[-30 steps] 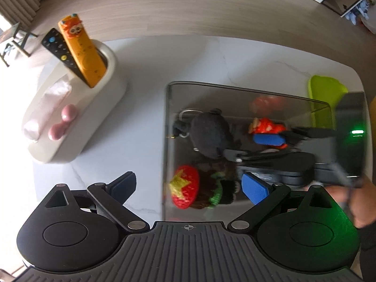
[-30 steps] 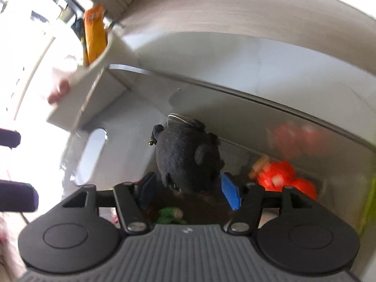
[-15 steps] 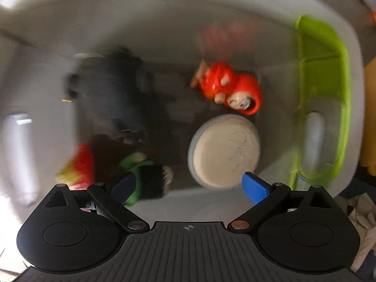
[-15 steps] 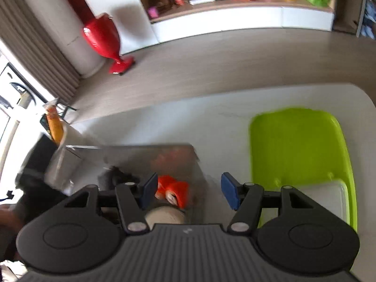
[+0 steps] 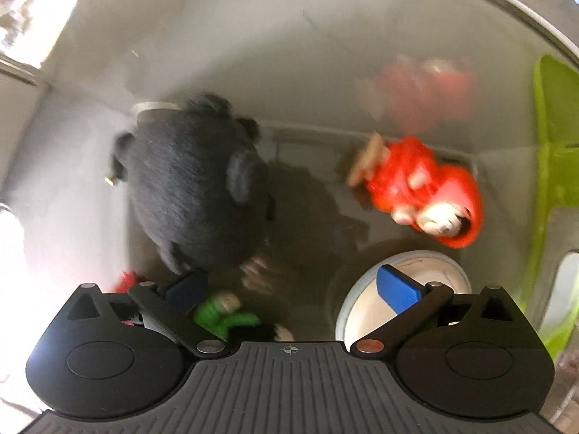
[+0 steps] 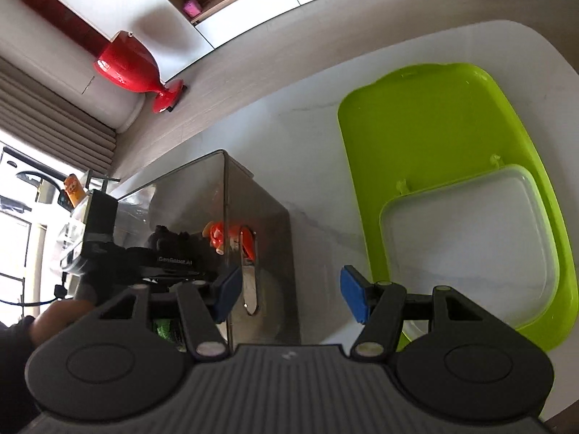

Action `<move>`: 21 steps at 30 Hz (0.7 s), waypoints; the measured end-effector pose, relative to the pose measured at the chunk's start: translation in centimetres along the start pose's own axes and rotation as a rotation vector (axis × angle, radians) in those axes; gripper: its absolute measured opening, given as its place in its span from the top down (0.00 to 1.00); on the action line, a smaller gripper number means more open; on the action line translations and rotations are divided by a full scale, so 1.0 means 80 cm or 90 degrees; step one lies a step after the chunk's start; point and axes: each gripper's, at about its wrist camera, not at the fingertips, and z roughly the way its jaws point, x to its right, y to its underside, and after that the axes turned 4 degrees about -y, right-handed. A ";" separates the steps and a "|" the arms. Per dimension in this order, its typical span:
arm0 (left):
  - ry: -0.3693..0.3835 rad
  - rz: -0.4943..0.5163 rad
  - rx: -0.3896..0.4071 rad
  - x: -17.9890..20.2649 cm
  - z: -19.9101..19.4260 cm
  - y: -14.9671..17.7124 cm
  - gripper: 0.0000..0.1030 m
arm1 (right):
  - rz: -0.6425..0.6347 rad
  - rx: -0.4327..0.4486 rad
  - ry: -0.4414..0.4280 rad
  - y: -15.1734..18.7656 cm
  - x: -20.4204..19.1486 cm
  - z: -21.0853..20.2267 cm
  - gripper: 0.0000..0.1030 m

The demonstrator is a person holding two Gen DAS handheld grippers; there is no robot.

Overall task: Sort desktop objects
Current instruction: 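Withdraw the right gripper up out of the bin, then move both grippers over the lime-green tray holding the clear plastic box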

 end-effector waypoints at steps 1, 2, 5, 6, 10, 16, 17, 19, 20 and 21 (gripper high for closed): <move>0.003 -0.003 -0.002 0.001 -0.001 0.003 0.00 | 0.001 -0.001 0.000 -0.001 0.002 0.001 0.38; 0.015 -0.004 -0.014 0.001 0.000 0.006 0.00 | 0.002 -0.002 0.000 -0.002 0.004 0.001 0.38; 0.027 0.026 -0.044 0.015 0.000 0.020 0.00 | 0.007 -0.005 -0.003 -0.007 0.013 -0.005 0.38; 0.016 0.049 -0.044 0.025 -0.003 0.026 0.00 | 0.007 -0.003 -0.001 -0.008 0.014 -0.007 0.38; -0.002 0.077 0.012 0.048 -0.038 0.052 0.00 | 0.028 0.020 0.024 -0.009 0.029 -0.011 0.32; -0.011 0.107 0.081 0.077 -0.118 0.067 0.00 | 0.332 0.028 0.074 0.044 0.134 -0.024 0.30; -0.016 0.114 0.089 0.080 -0.132 0.063 0.00 | 0.383 0.025 0.080 0.057 0.151 -0.025 0.33; -0.032 0.127 0.109 0.085 -0.160 0.057 0.00 | 0.478 0.023 0.090 0.086 0.182 -0.026 0.34; -0.031 0.125 0.125 0.087 -0.177 0.055 0.00 | 0.515 0.021 0.087 0.098 0.193 -0.026 0.36; -0.026 0.120 0.143 0.089 -0.194 0.053 0.00 | 0.552 0.022 0.072 0.110 0.204 -0.025 0.37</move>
